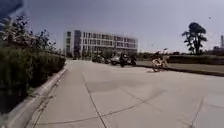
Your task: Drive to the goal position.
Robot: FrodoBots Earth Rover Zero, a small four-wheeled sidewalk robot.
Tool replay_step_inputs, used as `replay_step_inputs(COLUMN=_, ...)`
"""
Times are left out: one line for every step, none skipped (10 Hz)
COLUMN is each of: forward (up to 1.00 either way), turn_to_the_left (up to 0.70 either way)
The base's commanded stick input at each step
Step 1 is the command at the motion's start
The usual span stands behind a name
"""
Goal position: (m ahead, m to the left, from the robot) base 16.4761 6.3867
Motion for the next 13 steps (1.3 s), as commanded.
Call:
replay_step_inputs(forward=0.70, turn_to_the_left=0.00)
replay_step_inputs(forward=0.70, turn_to_the_left=0.00)
replay_step_inputs(forward=0.70, turn_to_the_left=0.15)
replay_step_inputs(forward=0.70, turn_to_the_left=0.34)
replay_step_inputs(forward=0.70, turn_to_the_left=0.35)
replay_step_inputs(forward=0.70, turn_to_the_left=0.25)
replay_step_inputs(forward=0.70, turn_to_the_left=0.08)
replay_step_inputs(forward=0.70, turn_to_the_left=0.00)
replay_step_inputs(forward=0.70, turn_to_the_left=0.00)
replay_step_inputs(forward=0.70, turn_to_the_left=0.00)
replay_step_inputs(forward=0.70, turn_to_the_left=0.00)
replay_step_inputs(forward=0.70, turn_to_the_left=0.26)
replay_step_inputs(forward=0.70, turn_to_the_left=0.35)
